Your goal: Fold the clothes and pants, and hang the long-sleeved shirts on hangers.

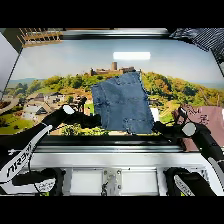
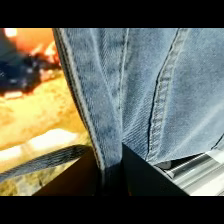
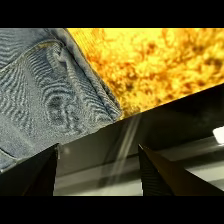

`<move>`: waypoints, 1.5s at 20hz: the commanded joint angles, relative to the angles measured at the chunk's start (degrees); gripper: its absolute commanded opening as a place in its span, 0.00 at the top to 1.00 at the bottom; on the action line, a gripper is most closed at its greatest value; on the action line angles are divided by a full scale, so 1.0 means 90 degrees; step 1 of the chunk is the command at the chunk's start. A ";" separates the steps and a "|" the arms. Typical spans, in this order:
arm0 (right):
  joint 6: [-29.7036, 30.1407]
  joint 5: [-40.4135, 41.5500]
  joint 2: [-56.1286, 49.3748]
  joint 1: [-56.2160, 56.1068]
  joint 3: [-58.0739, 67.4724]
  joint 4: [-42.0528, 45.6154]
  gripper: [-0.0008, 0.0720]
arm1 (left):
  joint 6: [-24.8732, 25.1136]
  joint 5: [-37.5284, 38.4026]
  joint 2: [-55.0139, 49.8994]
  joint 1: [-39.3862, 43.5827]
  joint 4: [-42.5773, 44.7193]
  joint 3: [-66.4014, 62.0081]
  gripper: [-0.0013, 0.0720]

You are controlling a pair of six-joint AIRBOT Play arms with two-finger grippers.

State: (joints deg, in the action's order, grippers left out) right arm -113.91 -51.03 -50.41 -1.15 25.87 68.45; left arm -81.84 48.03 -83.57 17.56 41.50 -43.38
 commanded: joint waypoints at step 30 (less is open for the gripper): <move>0.2035 -0.3223 0.0350 -0.0607 0.7346 0.0758 0.93 | -0.4187 0.2361 0.5547 0.1365 0.3162 -0.2390 0.94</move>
State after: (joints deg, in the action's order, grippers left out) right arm -95.13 -74.48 -43.00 -6.57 91.96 78.08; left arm -108.14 65.98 -32.56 25.32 55.96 -67.94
